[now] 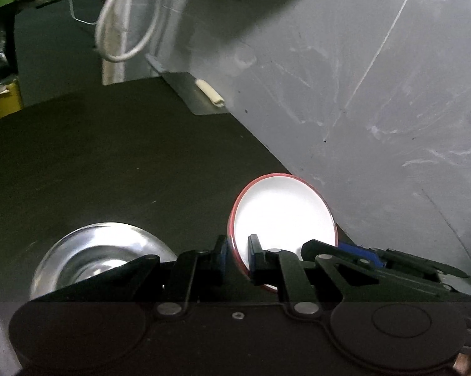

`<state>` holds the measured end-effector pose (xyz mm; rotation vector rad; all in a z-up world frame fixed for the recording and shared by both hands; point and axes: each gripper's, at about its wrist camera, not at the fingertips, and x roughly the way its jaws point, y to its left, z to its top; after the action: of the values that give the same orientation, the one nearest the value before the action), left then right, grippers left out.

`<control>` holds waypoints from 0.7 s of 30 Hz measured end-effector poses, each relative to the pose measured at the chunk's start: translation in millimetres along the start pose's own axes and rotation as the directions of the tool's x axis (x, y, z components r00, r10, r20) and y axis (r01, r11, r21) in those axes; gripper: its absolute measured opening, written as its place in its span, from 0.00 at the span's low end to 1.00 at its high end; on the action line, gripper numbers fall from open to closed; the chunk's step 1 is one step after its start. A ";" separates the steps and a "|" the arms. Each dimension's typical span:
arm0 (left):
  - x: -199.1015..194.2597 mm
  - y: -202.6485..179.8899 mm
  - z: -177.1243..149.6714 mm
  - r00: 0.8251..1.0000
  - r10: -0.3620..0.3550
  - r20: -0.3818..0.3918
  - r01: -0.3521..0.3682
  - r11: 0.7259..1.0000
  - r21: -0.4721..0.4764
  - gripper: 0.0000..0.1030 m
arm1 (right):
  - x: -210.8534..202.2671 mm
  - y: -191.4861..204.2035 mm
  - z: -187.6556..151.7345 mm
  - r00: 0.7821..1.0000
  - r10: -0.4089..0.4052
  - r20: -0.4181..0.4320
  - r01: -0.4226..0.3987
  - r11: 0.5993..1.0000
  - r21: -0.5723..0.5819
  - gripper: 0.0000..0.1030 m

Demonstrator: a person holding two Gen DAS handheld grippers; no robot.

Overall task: Organize plates and bowls
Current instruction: 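Carry the small white bowl and lower it into the nested bowls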

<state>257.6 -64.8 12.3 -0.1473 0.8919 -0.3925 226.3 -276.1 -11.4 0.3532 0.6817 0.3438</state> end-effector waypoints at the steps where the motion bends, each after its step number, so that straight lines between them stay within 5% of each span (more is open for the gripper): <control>1: -8.8 2.9 -3.3 1.000 0.001 0.009 -0.001 1.000 -0.004 0.13 | -3.7 7.5 -1.8 1.000 0.005 -0.002 -0.005 1.000 -0.012 0.23; 12: -83.8 31.1 -55.9 0.998 0.003 0.055 0.002 0.997 -0.077 0.13 | -41.3 76.9 -36.5 0.998 0.055 -0.038 -0.059 0.993 -0.106 0.23; 21: -107.3 44.5 -98.3 1.000 0.026 0.006 -0.025 0.995 -0.098 0.13 | -53.7 109.1 -64.5 0.990 0.061 -0.126 -0.084 0.979 -0.188 0.23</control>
<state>132.6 21.7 16.4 -0.2276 0.9051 -0.3244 123.8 -188.8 17.6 0.1738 0.7469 0.5002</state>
